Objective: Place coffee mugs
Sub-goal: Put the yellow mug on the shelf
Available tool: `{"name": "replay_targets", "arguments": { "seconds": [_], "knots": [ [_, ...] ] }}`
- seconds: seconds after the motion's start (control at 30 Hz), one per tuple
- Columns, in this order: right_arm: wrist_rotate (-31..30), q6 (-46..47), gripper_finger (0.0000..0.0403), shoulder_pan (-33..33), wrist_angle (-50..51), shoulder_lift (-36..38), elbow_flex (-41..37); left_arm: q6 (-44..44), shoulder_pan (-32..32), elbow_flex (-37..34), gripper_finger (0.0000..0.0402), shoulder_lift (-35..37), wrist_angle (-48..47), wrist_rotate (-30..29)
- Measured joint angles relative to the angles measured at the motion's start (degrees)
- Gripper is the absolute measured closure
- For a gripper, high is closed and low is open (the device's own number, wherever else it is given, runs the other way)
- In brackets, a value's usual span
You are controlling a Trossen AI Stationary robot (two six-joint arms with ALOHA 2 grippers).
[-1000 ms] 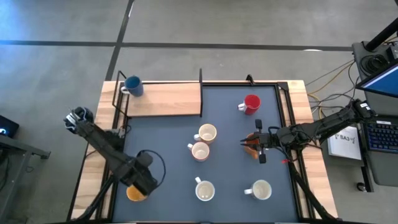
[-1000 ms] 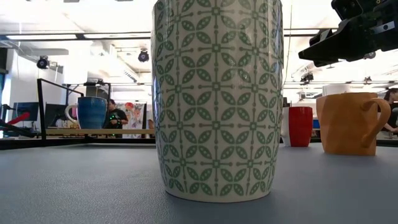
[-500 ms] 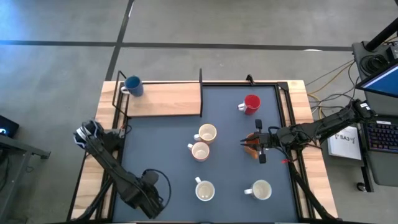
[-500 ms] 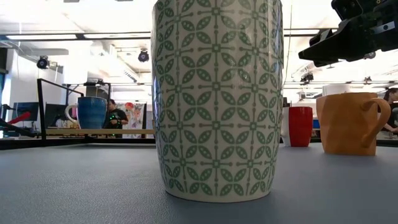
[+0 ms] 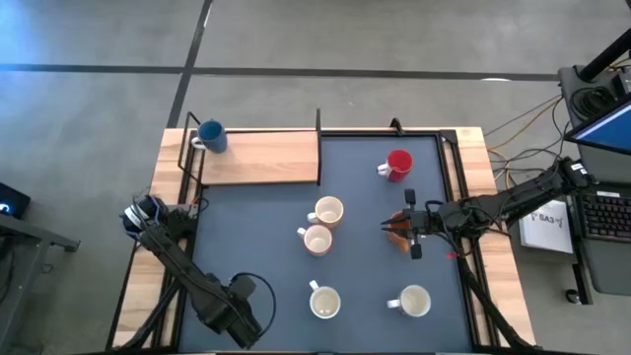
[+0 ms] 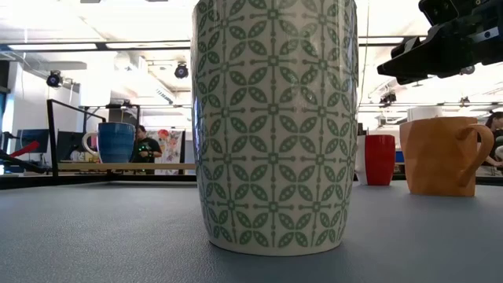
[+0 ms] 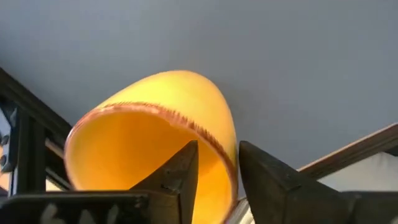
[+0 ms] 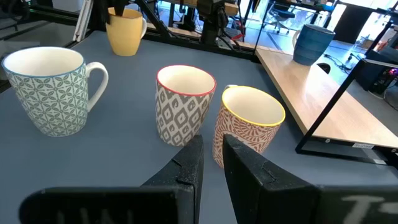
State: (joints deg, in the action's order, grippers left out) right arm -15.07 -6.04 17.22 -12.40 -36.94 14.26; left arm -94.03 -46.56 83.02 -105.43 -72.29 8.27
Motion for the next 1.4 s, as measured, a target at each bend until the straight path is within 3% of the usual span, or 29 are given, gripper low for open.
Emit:
{"name": "replay_targets", "arguments": {
  "seconds": [0.17,0.33,0.47,0.7,0.83,1.1,1.4],
  "knots": [
    [0.00,0.02,0.0353,0.02,0.00,0.00,0.00,4.37,1.21,-1.86,0.0335,0.31,0.31,0.03],
    [0.00,0.01,0.0353,0.00,0.00,0.00,0.00,9.20,3.10,-3.88,0.0392,1.41,0.32,-0.18],
    [0.00,0.00,0.0353,0.02,0.00,0.02,0.00,14.06,5.38,-5.18,0.0391,2.57,-0.08,-0.76],
    [0.00,0.00,0.0353,0.01,0.00,0.00,0.00,21.96,11.43,-5.99,0.0396,7.77,-8.54,-10.68],
    [0.00,0.00,0.0353,0.00,0.01,0.00,0.00,26.07,16.21,-8.41,0.0394,13.72,-8.56,-16.08],
    [0.00,0.02,0.0353,0.00,0.09,0.00,0.00,36.49,31.64,-18.05,0.0393,26.52,-7.13,-18.21],
    [0.00,0.00,0.0353,0.00,0.13,0.00,-0.01,55.35,54.73,-22.24,0.0393,32.81,-5.93,-18.21]
  ]
}}
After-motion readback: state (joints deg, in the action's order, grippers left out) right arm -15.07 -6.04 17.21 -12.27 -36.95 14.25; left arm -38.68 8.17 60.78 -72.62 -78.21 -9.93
